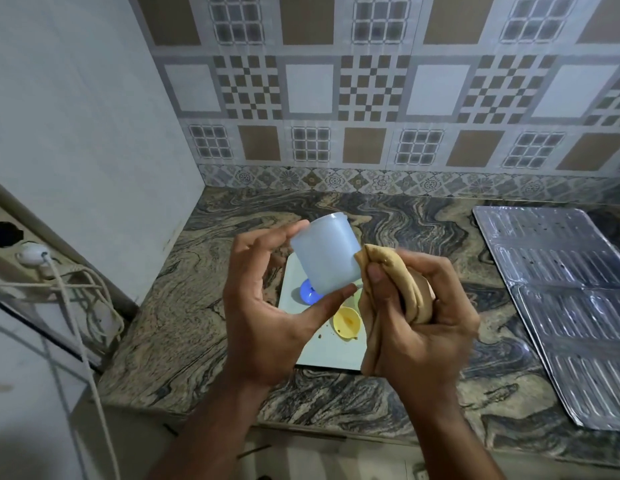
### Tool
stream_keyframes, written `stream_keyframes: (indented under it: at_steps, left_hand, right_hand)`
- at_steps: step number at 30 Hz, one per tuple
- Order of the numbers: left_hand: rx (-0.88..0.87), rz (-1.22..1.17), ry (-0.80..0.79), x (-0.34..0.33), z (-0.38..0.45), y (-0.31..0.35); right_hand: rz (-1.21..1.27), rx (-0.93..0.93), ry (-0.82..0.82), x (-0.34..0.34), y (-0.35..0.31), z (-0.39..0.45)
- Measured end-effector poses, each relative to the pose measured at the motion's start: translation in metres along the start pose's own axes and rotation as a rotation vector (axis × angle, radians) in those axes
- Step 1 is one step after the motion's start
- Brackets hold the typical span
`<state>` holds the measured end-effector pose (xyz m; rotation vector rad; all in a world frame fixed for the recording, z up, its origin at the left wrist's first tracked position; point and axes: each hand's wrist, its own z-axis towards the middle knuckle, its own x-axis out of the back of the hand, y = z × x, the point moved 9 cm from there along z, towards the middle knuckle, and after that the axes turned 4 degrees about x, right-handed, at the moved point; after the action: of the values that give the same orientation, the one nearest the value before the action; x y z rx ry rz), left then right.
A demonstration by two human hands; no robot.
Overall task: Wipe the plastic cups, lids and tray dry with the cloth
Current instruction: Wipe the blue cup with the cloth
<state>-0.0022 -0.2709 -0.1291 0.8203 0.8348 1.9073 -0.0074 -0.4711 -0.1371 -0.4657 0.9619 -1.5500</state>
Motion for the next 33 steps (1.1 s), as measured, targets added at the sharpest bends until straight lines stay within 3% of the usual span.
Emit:
stream_keyframes:
  at_steps: [5,9,13,19,26,33]
  left_hand:
    - [-0.049,0.095,-0.030,-0.005,-0.003,0.005]
    - [-0.065,-0.066,-0.068,-0.005,-0.003,-0.001]
    - [0.037,-0.228,-0.112,-0.009,-0.005,0.000]
    - [0.139,-0.413,-0.076,-0.013,-0.009,-0.006]
    - [0.102,-0.126,-0.134,-0.012,-0.008,-0.012]
    - [0.005,-0.162,-0.225,-0.016,-0.004,0.000]
  right_hand:
    - [-0.040,0.028,-0.036,0.001,-0.001,0.005]
    - [-0.063,-0.015,-0.074,-0.005,0.000,0.021]
    - [-0.008,-0.108,-0.023,0.001,0.013,0.037]
    - [0.034,-0.051,-0.037,0.000,-0.004,0.007]
    - [-0.035,-0.002,-0.038,0.000,-0.002,0.003]
    - [-0.023,-0.120,-0.018,0.007,0.016,0.024]
